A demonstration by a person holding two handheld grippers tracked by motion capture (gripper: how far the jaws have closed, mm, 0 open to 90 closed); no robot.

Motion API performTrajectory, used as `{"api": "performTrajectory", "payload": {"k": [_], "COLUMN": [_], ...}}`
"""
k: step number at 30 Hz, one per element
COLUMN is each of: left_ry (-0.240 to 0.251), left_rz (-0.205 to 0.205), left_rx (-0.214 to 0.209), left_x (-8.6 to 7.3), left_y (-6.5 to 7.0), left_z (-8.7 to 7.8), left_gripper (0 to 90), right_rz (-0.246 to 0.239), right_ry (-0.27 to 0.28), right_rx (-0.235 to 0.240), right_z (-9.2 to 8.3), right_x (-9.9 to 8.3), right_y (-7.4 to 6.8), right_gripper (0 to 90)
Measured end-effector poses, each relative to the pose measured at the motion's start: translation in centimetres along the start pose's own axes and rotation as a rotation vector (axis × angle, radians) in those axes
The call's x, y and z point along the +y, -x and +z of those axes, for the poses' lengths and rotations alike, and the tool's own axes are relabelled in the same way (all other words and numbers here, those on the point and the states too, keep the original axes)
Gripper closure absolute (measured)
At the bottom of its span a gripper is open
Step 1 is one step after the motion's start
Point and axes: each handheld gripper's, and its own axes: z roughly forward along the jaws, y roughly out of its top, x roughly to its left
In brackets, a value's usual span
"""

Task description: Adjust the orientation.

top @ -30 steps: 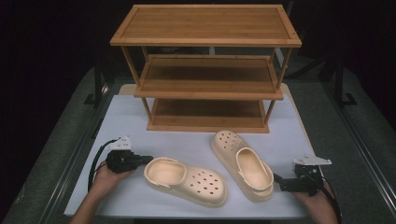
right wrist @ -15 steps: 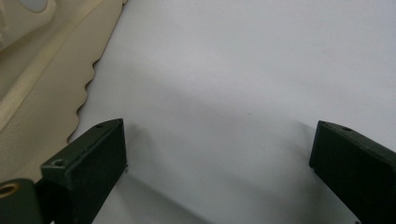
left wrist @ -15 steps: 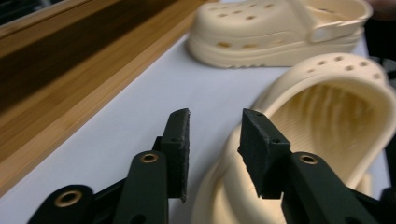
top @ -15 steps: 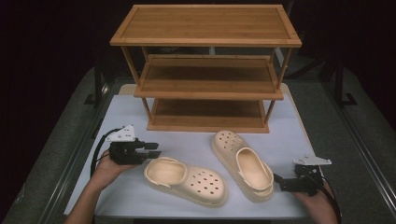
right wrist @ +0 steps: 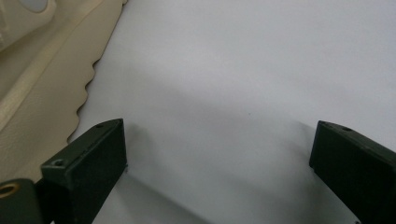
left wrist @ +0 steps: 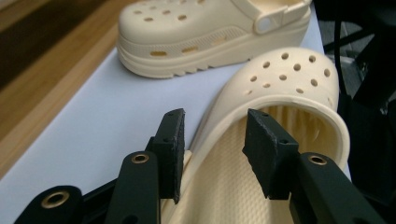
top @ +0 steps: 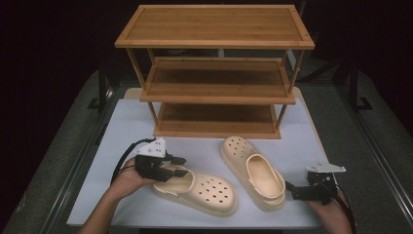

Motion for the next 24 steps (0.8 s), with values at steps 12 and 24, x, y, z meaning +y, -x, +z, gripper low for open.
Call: {"api": "performTrajectory", "payload": {"k": [12, 24], "left_ry": [-0.070, -0.070], "left_rz": [0.063, 0.069], "left_rx": [0.029, 0.089], "left_x": [0.2, 0.1], "left_y": [0.6, 0.5], "left_z": [1.5, 0.7], "left_gripper": [72.5, 81.9], "right_rz": [0.000, -0.001], "right_ry": [0.000, 0.000], "right_rx": [0.000, 0.000], "right_z": [0.0, 0.0], "right_x": [0.0, 0.0], "right_y": [0.0, 0.0], "right_gripper": [3.2, 3.2]}}
